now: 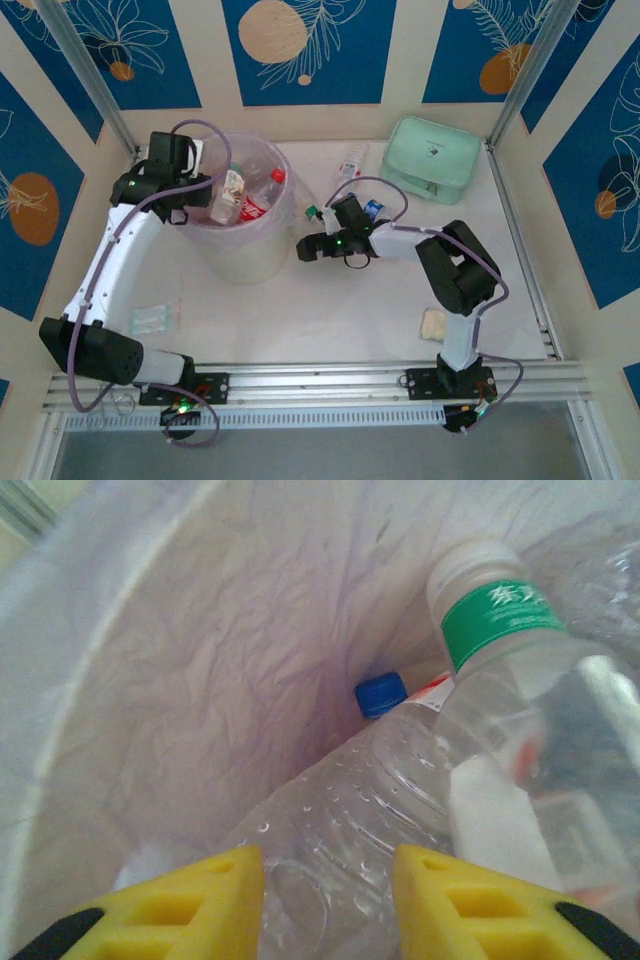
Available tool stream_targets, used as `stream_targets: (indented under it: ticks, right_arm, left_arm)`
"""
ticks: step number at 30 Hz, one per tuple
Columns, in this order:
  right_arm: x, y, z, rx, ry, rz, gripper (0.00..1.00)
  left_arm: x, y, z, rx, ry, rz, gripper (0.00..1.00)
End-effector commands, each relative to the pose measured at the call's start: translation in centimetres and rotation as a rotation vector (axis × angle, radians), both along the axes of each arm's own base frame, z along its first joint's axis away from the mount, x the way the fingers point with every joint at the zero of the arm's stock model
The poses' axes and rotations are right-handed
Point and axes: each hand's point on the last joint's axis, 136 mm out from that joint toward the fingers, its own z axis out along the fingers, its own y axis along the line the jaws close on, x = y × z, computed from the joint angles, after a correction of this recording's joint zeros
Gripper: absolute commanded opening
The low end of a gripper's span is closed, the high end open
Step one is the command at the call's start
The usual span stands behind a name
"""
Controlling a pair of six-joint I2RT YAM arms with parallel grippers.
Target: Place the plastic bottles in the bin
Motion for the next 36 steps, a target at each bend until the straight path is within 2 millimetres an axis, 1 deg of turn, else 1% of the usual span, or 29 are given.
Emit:
stream_targets:
  ticks: [1,3,6,7,11,14,16,19,22,24,25,28,30,31,33,36]
  right_arm:
    - [0.9,0.9,0.5,0.017,-0.028,0.006,0.9]
    - [0.8,0.8,0.3,0.016,-0.026,0.009,0.77]
    - [0.5,0.3,0.5,0.004,-0.029,0.005,0.64]
    - [0.3,0.1,0.7,0.001,-0.03,0.002,0.62]
    - [-0.8,-1.2,2.1,-0.015,-0.038,-0.005,0.49]
    - [-1.9,-2.4,3.8,-0.028,-0.059,-0.01,0.39]
    - [-2.7,-3.5,4.8,-0.046,-0.07,-0.019,0.37]
    - [-4.1,-5.0,6.5,-0.05,-0.085,-0.037,0.35]
    - [-5.2,-6.9,8.8,-0.012,-0.122,-0.091,0.32]
    - [-5.7,-8.6,10.9,0.036,-0.169,-0.146,0.32]
    - [-5.8,-9.0,11.8,0.057,-0.195,-0.16,0.32]
    - [-6.3,-10.4,15.6,0.157,-0.317,-0.188,0.32]
    - [-6.9,-10.6,18.5,0.226,-0.413,-0.174,0.32]
    - [-7.4,-10.6,19.9,0.26,-0.463,-0.158,0.32]
    - [-8.4,-10.5,22.8,0.336,-0.565,-0.127,0.32]
    - [-9.5,-10.4,26.0,0.407,-0.667,-0.095,0.32]
  left_arm:
    - [-2.0,0.5,5.0,0.003,-0.087,-0.001,0.41]
    - [-2.2,0.2,6.3,-0.021,-0.111,-0.011,0.43]
    - [-2.4,-0.8,7.4,-0.042,-0.131,-0.038,0.46]
    - [-2.5,-1.2,7.5,-0.041,-0.132,-0.047,0.47]
    - [-2.4,-2.8,8.0,-0.041,-0.147,-0.086,0.51]
    - [-2.5,-4.3,8.8,-0.047,-0.165,-0.123,0.53]
    - [-2.8,-5.3,9.5,-0.048,-0.183,-0.148,0.55]
    - [-3.5,-7.1,11.6,-0.095,-0.228,-0.194,0.58]
    - [-4.7,-9.5,14.0,-0.19,-0.281,-0.263,0.61]
    - [-5.4,-11.2,15.5,-0.294,-0.307,-0.317,0.65]
    - [-5.7,-12.1,16.1,-0.345,-0.315,-0.347,0.67]
    - [-6.0,-14.7,17.8,-0.467,-0.328,-0.426,0.74]
    - [-5.9,-16.5,18.7,-0.544,-0.328,-0.475,0.81]
    - [-5.8,-17.3,19.0,-0.571,-0.325,-0.496,0.83]
    - [-5.6,-19.3,19.3,-0.613,-0.312,-0.546,0.92]
    - [-5.4,-22.4,18.8,-0.647,-0.283,-0.605,1.0]
